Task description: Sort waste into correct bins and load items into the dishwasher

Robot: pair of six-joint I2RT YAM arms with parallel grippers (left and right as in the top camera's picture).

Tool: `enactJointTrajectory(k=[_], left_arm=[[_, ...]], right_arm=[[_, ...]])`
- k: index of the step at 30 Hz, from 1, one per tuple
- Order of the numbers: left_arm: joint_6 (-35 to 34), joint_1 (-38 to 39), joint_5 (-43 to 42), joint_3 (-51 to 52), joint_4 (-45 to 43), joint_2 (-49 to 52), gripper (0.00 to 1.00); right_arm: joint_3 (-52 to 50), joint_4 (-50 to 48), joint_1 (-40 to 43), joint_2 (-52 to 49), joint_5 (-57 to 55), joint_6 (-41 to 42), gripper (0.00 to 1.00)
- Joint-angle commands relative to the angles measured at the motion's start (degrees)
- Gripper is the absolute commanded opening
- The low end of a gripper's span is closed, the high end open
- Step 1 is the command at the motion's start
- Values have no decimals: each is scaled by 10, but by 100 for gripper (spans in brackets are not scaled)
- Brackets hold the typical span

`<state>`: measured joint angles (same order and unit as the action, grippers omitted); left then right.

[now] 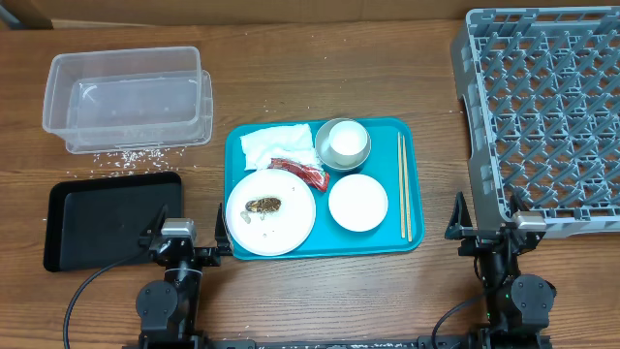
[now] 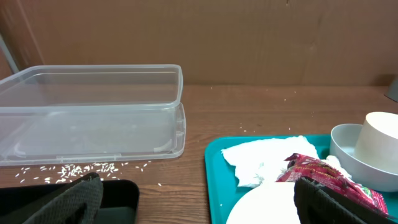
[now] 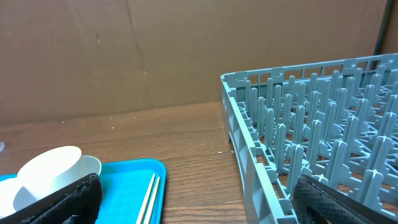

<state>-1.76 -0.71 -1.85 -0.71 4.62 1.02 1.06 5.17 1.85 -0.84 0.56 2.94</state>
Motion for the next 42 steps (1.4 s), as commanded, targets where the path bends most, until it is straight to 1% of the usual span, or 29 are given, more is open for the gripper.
enactJointTrajectory(k=[1,37,38,39,42], left_arm=[[-10,4,5,4,-2,-8,100],[-12,3,2,4,-2,-8,100],[-31,4,-18,4,-5,-8,100],[-65,4,-51,4,-8,-8,100],[-235,4,-226,4,-21,-8,100]], right_arm=[[-6,-3,2,7,-5,-2,100],[-6,-3,2,7,-5,-2,100],[-6,-3,2,7,-5,-2,100],[-6,-3,2,7,-5,-2,100],[-6,-3,2,7,-5,-2,100]])
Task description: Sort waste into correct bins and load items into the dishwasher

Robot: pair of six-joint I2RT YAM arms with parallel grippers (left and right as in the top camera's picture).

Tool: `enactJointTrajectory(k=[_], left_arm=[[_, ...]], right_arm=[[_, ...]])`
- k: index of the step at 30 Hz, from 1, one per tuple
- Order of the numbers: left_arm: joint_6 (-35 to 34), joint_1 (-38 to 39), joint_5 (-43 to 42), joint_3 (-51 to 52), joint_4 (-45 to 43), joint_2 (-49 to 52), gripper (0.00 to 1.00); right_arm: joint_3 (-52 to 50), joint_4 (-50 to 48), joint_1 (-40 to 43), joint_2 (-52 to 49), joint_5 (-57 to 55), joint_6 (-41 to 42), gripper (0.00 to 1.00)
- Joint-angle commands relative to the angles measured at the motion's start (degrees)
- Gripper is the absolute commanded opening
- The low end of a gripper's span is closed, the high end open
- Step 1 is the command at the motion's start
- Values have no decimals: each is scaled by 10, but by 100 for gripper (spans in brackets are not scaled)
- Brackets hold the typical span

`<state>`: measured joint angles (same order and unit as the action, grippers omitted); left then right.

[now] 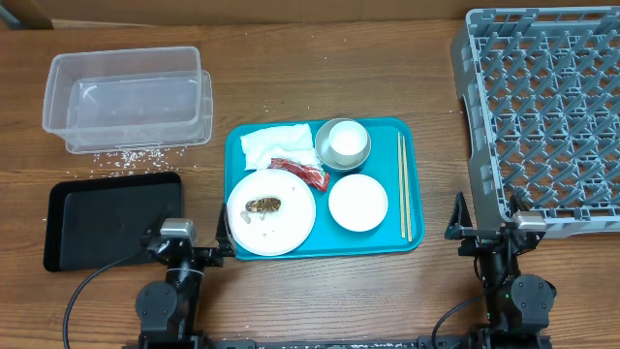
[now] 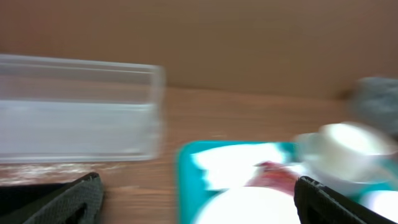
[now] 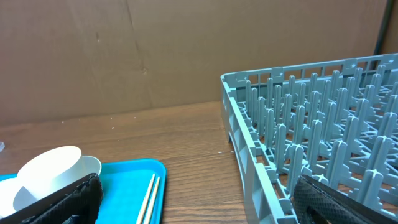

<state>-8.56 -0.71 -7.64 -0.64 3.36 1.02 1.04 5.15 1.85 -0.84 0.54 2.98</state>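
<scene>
A teal tray (image 1: 387,136) holds a white plate (image 1: 286,218) with a brown food scrap (image 1: 263,205), a white napkin (image 1: 271,145), a red wrapper (image 1: 302,173), a bowl with a cup in it (image 1: 344,143), a small white plate (image 1: 357,203) and chopsticks (image 1: 404,184). The grey dish rack (image 1: 542,107) stands at the right. My left gripper (image 1: 186,242) is open at the tray's near left corner; its wrist view is blurred. My right gripper (image 3: 199,205) is open between tray and rack, holding nothing.
A clear plastic bin (image 1: 126,97) sits at the back left with rice grains (image 1: 121,158) scattered in front of it. A black tray (image 1: 107,218) lies at the near left, beside my left gripper.
The left wrist view is now blurred and the bin, tray and cup sit further left in it, so the left gripper has turned a little to the right. The right arm is unchanged.
</scene>
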Motion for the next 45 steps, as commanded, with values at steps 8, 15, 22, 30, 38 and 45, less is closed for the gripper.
enactJointTrajectory(k=[8,15,22,30,38,45], left_arm=[[-400,4,-307,4,-13,-8,100],[-522,4,-303,4,-237,-8,100],[-521,4,-280,4,-267,-8,100],[-522,3,-273,-31,-259,-6,100],[-315,3,-293,-268,16,137,100],[-47,4,-301,-616,421,439,100]], right_arm=[[-6,-3,2,7,-5,-2,100],[-6,-3,2,7,-5,-2,100],[-6,-3,2,7,-5,-2,100],[-6,-3,2,7,-5,-2,100],[-6,-3,2,7,-5,-2,100],[-6,-3,2,7,-5,-2,100]])
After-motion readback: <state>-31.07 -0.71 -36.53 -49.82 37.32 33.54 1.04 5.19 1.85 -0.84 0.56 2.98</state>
